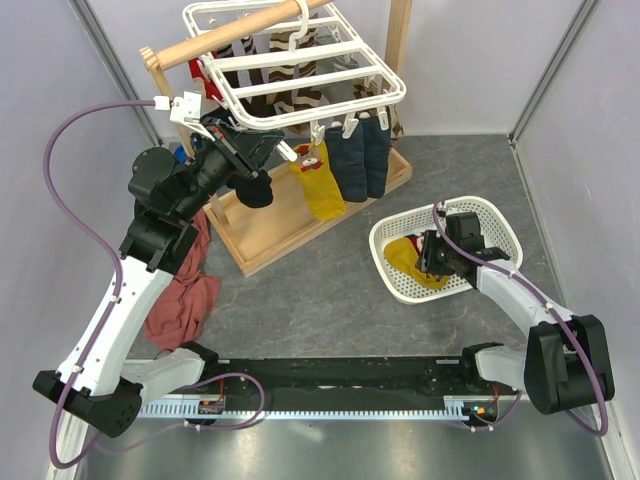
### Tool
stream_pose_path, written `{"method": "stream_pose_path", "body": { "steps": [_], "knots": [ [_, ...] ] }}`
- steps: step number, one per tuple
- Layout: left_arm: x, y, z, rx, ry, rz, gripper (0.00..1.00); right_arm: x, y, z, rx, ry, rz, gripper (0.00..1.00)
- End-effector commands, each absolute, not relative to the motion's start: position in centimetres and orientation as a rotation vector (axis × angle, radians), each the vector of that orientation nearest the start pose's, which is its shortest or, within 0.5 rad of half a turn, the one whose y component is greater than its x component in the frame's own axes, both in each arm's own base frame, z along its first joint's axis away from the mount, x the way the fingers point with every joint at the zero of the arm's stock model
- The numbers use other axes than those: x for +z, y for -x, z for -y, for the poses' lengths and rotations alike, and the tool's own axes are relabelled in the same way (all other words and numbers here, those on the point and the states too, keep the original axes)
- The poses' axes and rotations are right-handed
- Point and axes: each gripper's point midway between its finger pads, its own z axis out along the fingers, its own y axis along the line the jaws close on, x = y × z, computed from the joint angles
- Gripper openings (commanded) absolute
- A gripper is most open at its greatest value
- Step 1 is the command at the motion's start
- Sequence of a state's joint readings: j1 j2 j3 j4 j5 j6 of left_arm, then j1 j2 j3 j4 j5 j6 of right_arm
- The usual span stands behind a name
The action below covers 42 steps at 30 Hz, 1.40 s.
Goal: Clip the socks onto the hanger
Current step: Pick up the sock from the bin.
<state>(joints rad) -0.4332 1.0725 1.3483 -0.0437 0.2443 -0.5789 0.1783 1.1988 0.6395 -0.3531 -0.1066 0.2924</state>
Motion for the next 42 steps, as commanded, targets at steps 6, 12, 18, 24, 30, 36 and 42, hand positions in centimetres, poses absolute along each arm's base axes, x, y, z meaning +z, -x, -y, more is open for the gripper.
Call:
{"method": "stream_pose_path", "body": {
  "steps": [6,12,18,24,30,36,42],
  "knots": [
    [50.4,-28.3,20.5,-1.025,-0.134,-1.396,0.08,5.7,-28.8,-8.9,0.375,-0.007,-2.473,0.24],
    [50.5,-28.3,20.6,-1.022,-0.139,-1.394,0.08,9.3,-29.8,-8.5,0.329,0.083,-2.425,0.00],
    [50.6,-28.2,20.2,-1.001,-0.138,-1.393,0.08,15.8,-32.4,-7.6,0.209,0.234,-2.320,0.00],
    [50.6,-28.1,20.1,-0.997,-0.137,-1.392,0.08,18.4,-34.7,-7.0,0.032,0.448,-2.262,0.02],
    [50.5,-28.1,19.9,-0.991,-0.133,-1.396,0.08,15.3,-33.7,-10.2,0.052,0.610,-2.271,0.02],
    [50.5,-28.0,20.1,-0.998,-0.136,-1.397,0.08,11.2,-29.4,-12.0,0.242,0.522,-2.381,0.03],
    [50.6,-28.0,20.2,-1.006,-0.136,-1.394,0.08,12.8,-28.4,-11.8,0.268,0.265,-2.434,0.25]
  ]
}}
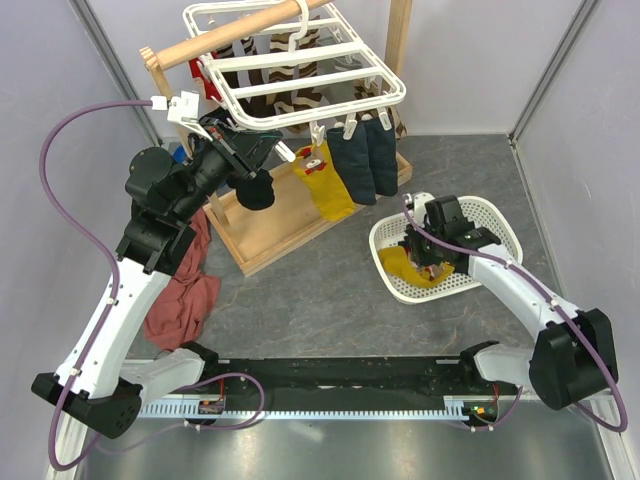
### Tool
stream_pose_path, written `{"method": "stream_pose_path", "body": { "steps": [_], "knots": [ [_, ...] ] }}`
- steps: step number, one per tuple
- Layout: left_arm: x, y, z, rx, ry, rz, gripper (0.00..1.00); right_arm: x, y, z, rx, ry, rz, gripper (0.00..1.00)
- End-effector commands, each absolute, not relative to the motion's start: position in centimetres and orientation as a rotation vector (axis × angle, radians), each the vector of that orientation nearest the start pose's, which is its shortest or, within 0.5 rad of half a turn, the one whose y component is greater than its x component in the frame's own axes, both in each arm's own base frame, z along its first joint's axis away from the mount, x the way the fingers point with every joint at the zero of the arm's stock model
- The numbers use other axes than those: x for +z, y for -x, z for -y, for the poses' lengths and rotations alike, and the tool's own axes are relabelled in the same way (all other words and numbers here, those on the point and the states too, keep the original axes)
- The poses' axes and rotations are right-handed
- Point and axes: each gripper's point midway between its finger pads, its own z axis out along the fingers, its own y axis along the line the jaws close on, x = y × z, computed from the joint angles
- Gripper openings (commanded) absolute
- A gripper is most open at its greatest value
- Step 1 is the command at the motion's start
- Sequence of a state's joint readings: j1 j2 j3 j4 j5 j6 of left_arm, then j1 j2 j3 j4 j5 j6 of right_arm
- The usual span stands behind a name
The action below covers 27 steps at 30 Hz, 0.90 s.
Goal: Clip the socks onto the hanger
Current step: Pick up the sock from the bin.
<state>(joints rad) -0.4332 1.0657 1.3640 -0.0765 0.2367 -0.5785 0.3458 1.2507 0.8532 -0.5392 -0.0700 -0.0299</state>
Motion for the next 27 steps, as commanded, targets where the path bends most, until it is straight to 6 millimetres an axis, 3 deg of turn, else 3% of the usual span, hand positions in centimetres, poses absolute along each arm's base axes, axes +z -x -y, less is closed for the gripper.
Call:
{"method": "stream_pose_path", "body": {
  "steps": [1,5,6,7,9,11,14,18,19,27],
  "knots": [
    [50.7,-27.9,20.2,-1.006,-0.136,-1.392,0.08,12.9,-28.2,-11.5,0.258,0.218,-2.449,0.34],
    [50.8,-27.9,20.0,-0.998,-0.133,-1.386,0.08,14.5,-28.9,-10.2,0.221,-0.108,-2.388,0.42],
    [50.8,-28.0,20.0,-0.998,-0.133,-1.388,0.08,14.6,-28.9,-9.6,0.202,-0.185,-2.368,0.41],
    [50.8,-28.0,20.1,-1.000,-0.136,-1.386,0.08,15.1,-29.0,-9.2,0.212,-0.333,-2.328,0.34],
    [50.8,-28.0,20.2,-1.004,-0.139,-1.387,0.08,14.4,-28.9,-7.5,0.147,-0.457,-2.295,0.27],
    [50.8,-28.0,20.2,-1.005,-0.140,-1.389,0.08,14.2,-28.9,-6.9,0.146,-0.576,-2.249,0.32],
    [50.9,-28.0,20.2,-1.004,-0.139,-1.385,0.08,12.4,-28.7,-5.4,0.078,-0.753,-2.217,0.41],
    [51.0,-28.0,20.0,-0.997,-0.139,-1.382,0.08,9.1,-27.9,-4.0,0.009,-0.890,-2.249,0.43],
    [51.0,-27.9,20.0,-0.997,-0.140,-1.381,0.08,8.4,-27.9,-3.7,-0.017,-0.908,-2.253,0.49],
    [50.6,-28.1,20.3,-1.006,-0.142,-1.395,0.08,4.0,-28.4,-3.1,-0.041,-0.975,-2.308,0.49]
  ]
}}
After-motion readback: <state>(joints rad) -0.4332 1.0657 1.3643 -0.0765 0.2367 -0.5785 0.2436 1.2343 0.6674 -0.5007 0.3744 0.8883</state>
